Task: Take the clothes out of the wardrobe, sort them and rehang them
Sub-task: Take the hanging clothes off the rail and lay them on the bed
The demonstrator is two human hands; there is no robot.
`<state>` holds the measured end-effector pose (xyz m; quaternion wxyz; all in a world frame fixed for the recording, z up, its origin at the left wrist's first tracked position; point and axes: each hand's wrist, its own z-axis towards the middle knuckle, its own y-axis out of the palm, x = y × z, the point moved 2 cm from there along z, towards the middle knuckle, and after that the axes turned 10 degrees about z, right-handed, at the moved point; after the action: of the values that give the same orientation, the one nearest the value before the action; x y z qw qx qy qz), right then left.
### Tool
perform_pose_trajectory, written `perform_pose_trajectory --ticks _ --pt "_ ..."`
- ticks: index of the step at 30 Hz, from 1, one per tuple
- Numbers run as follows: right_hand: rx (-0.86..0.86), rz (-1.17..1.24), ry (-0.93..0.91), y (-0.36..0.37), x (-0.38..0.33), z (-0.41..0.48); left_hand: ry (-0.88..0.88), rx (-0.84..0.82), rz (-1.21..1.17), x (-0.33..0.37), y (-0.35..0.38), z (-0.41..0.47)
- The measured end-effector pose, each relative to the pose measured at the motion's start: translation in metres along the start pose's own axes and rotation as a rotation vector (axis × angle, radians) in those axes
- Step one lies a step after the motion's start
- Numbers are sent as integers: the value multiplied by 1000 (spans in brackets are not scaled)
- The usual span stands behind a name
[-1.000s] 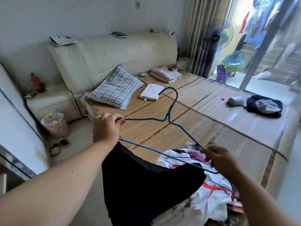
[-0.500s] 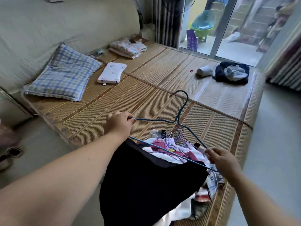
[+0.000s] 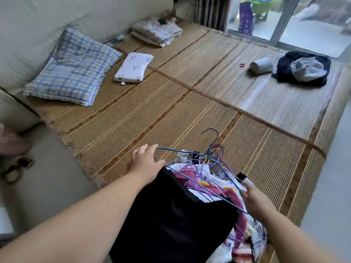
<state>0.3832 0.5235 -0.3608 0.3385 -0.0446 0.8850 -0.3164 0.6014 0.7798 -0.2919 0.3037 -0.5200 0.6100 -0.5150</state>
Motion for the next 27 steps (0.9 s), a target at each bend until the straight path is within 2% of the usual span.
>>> perform_pose_trajectory --ticks 4,7,10,14,18,27 --pt "-130 -304 -87 26 -38 2 14 -101 30 -23 14 -21" --pt "-186 -313 -162 55 -90 -8 -26 -147 -7 -51 8 -47" --pt "-255 -388 -358 88 -155 -31 -55 -142 -49 -83 -18 -71" --pt "-315 -398 -681 140 -255 -94 -95 -4 -26 -139 -81 -111" --pt "-388 -421 -1017 199 -346 -189 -187 207 -28 -210 -146 -179" --pt "-487 -380 -1563 304 -473 -408 -438 464 70 -360 -245 -368"
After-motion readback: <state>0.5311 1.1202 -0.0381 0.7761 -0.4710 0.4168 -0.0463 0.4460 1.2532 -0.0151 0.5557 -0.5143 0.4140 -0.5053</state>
